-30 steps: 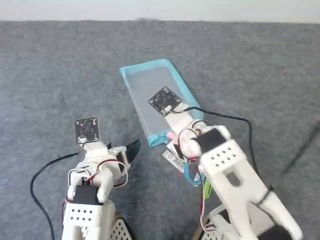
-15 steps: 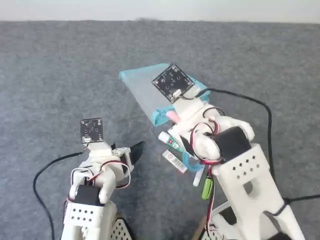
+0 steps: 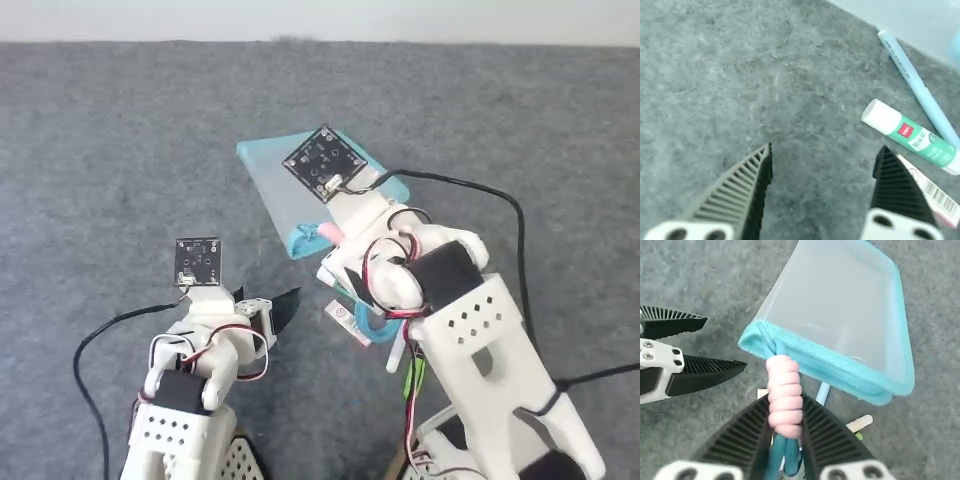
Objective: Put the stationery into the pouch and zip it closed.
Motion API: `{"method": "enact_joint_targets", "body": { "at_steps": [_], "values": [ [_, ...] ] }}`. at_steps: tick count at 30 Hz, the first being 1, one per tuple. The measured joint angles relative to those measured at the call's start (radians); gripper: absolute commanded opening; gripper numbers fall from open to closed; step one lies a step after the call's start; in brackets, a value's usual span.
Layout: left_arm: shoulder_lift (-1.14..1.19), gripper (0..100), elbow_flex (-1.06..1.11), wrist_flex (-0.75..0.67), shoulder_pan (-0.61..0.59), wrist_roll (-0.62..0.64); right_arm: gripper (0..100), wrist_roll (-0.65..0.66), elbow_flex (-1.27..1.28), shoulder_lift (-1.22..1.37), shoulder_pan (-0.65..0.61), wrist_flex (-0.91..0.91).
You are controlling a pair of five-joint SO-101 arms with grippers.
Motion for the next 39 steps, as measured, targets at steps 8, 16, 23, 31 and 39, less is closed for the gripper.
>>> {"method": "enact_joint_targets", "body": {
  "at_steps": [8, 16, 23, 31, 39],
  "values": [
    [0.002, 31, -0.018, -0.044, -0.187, -0.137, 0.6, 0.000, 0.000, 0.000, 0.000, 0.000],
    [0.002, 31, -0.247, -0.133, -0.509, -0.407, 0.6, 0.002, 0.245, -0.152, -0.003, -0.245],
    [0.115, 32, -0.591, 0.109, -0.321, -0.370, 0.6, 0.002, 0.325, -0.377, -0.008, -0.281],
    [0.279, 32, -0.675, 0.149, -0.055, -0.308, 0.6, 0.002, 0.480, -0.514, -0.009, -0.348],
    [0.155, 32, -0.675, 0.173, -0.003, -0.328, 0.6, 0.002, 0.482, -0.516, -0.009, -0.356]
  ]
}}
